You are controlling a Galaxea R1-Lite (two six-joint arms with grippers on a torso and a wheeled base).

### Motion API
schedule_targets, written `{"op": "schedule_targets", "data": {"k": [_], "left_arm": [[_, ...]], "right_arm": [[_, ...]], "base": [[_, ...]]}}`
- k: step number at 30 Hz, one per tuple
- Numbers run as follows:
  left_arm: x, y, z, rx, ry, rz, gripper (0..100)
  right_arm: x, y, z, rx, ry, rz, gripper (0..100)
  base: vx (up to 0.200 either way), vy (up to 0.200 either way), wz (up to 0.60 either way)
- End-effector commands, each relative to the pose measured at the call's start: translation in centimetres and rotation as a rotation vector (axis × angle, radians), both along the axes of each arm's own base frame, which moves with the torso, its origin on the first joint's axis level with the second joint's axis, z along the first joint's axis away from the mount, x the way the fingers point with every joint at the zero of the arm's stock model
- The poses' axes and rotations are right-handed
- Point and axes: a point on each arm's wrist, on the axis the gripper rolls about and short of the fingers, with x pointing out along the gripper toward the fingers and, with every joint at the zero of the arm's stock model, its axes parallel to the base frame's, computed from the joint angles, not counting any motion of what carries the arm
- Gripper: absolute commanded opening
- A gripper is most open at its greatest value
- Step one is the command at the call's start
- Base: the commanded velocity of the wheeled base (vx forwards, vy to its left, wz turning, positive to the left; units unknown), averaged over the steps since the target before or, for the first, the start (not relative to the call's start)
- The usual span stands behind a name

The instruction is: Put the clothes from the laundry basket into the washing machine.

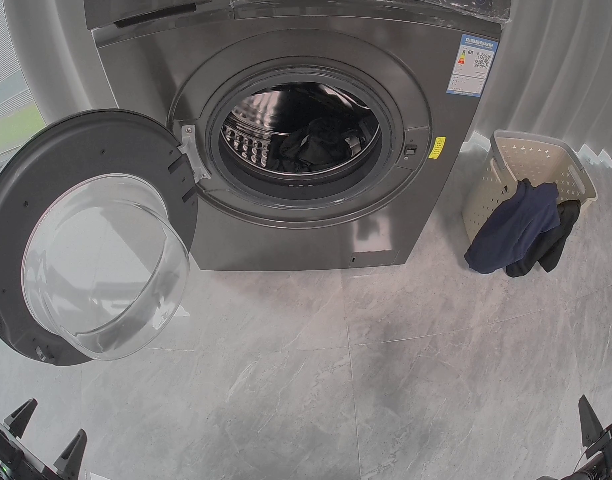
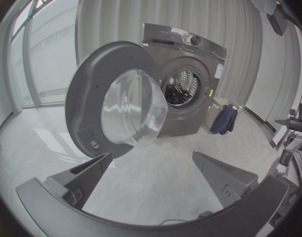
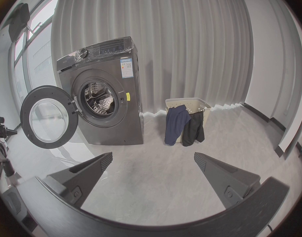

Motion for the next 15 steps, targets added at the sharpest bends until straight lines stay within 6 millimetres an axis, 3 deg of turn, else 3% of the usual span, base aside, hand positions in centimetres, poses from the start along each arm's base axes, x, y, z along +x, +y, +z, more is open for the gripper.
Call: {"op": "schedule_targets", "data": {"k": [1, 3, 15], "left_arm": [[-0.68, -0.06, -0.61, -0.008, -0.068, 0.11, 100], [-1.01, -0.23, -0.91, 0.02, -0.085, 0.158, 100], [-1.42, -0.3, -1.09, 0.006, -0.129, 0.156, 100]], "right_arm": [[-0.29, 0.07, -0.75, -0.038, -0.013, 0.009, 100], [-0.3, 0.18, -0.78, -0.051, -0.017, 0.063, 100], [-0.29, 0.02, -0.78, -0.011, -0.015, -0.008, 100]], "base": [[0.0, 0.0, 0.0], [0.0, 0.0, 0.0], [0.0, 0.0, 0.0]]}}
